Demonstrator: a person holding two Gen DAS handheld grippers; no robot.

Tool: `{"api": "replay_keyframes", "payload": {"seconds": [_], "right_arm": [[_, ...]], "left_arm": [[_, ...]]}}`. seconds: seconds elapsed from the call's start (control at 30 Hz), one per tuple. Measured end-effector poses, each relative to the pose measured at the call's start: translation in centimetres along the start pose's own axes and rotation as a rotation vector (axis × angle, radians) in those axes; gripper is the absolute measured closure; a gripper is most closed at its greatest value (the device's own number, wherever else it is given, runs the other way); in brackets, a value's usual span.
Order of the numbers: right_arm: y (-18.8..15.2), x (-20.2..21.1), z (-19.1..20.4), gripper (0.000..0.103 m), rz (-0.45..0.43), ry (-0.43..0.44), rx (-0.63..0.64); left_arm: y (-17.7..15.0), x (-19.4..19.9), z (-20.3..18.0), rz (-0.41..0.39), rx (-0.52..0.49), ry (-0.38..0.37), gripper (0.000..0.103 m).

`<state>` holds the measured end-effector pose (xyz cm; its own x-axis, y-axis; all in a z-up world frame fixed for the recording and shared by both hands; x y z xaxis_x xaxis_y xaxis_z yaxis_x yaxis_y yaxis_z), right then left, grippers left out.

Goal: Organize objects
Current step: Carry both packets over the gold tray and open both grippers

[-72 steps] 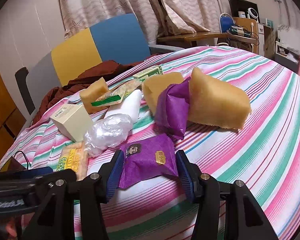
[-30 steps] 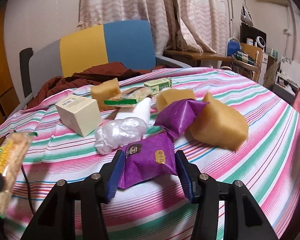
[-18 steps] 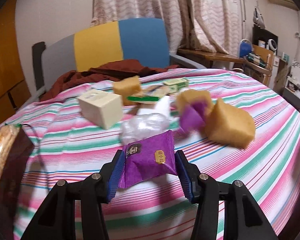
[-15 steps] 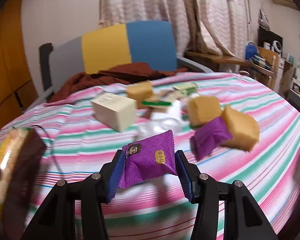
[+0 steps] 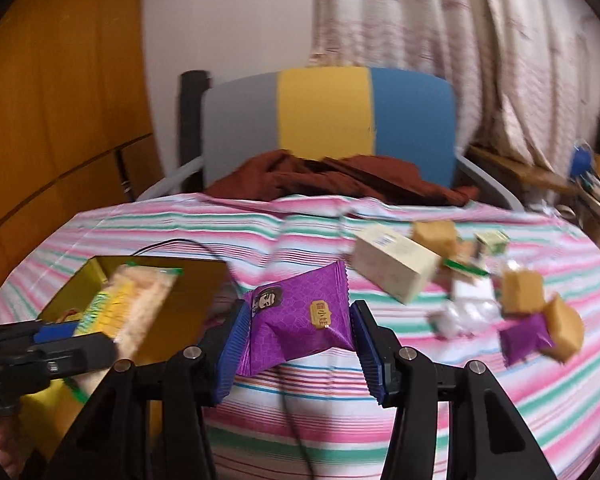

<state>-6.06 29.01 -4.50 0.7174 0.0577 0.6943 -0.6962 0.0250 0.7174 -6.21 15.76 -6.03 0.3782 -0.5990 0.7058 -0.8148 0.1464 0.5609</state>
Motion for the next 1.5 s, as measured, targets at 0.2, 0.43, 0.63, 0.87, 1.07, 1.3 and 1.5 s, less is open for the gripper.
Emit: {"api": "replay_keyframes", "payload": {"seconds": [0.2, 0.43, 0.63, 0.87, 1.07, 1.3, 1.5], "right_arm": [[0.7, -0.6, 5.0, 0.051, 0.031, 0.076, 0.069], [1.2, -3.1, 9.6, 0.051, 0.12, 0.162, 0.081], [0.7, -5.9, 11.9, 0.051, 0.212, 0.209, 0.05], [1.1, -7.8, 12.9, 0.05, 0.255, 0.232, 0.013], [1.5, -9.9, 13.6, 0.05, 0.295, 0.254, -0.038], [1.5, -12.3, 14.5, 0.049, 0.337, 0.275, -0.076], [2.1, -10.8, 13.9, 0.024, 0.285, 0.247, -0.094]], "left_arm": [[0.6, 1.5, 3.4, -0.036, 0.062, 0.013, 0.06], [1.3, 2.3, 7.8, -0.038, 0.124, 0.067, 0.06], [1.4, 2.6, 11.7, -0.022, 0.164, 0.127, 0.06], [1.8, 2.3, 15.0, 0.016, 0.199, 0.172, 0.06], [1.8, 1.3, 16.4, 0.065, 0.191, 0.206, 0.064], [2.1, 0.8, 17.4, 0.087, 0.179, 0.24, 0.072], [1.8, 2.0, 17.9, 0.052, 0.242, 0.259, 0.063]]}}
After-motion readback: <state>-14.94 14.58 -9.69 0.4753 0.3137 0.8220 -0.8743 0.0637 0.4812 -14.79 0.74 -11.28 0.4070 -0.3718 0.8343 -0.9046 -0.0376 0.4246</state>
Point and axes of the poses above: each gripper's, at about its wrist camera, not at the fingertips, and x roughly against the way its jaws point, z to its left, y to its top, the point moved 9 cm from there along -x, roughly the way its jaws point, and after that the axes turned 10 degrees about z, right-handed, at the moved point
